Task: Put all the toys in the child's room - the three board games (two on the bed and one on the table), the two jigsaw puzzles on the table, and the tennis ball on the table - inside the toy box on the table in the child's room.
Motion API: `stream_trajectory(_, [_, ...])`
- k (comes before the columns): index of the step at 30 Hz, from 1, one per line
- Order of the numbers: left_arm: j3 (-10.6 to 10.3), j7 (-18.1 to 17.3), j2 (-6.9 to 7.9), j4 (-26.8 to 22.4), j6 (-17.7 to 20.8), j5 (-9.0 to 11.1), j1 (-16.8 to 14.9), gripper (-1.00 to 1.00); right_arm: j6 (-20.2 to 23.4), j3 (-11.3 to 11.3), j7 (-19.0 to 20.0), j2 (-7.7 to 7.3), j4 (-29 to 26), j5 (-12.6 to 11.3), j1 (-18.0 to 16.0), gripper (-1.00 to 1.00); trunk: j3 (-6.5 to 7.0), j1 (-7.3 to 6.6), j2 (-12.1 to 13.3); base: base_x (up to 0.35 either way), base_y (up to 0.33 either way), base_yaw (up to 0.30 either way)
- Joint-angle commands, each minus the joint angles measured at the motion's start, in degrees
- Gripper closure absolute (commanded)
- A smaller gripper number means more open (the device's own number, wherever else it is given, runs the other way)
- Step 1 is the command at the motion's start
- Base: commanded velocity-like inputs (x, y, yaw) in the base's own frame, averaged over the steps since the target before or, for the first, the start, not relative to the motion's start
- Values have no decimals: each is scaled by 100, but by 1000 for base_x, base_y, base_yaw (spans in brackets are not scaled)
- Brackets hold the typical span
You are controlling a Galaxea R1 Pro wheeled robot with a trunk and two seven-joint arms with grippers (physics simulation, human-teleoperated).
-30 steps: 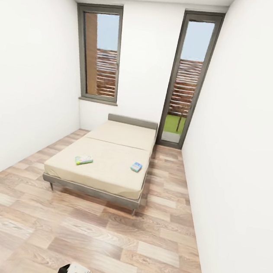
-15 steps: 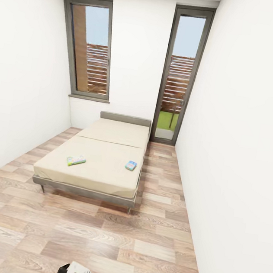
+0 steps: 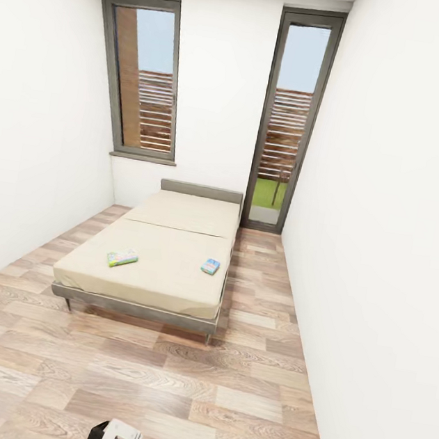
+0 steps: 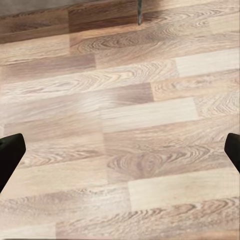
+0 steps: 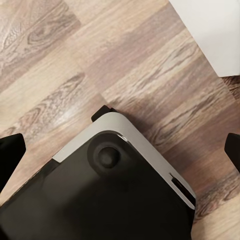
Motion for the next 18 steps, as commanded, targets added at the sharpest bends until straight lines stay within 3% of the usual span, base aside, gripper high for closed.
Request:
stream_trajectory(1, [10,7,12,2,-17,-21,-4,-100,-13,-24,-2,2,0,-6,-4,-100,-9,1,-8,0,0,0])
stream_trajectory(8, [341,-1,46,3,-157,-19,-4,-100,-218,-19,-2,66,0,-7,-3,-100,-9,1,-8,0,0,0])
stream_trajectory(18, [401,-2,48,11,-237,-23,-4,-100,-291,-15,-2,114,0,-7,-3,-100,-9,1,-8,0,0,0])
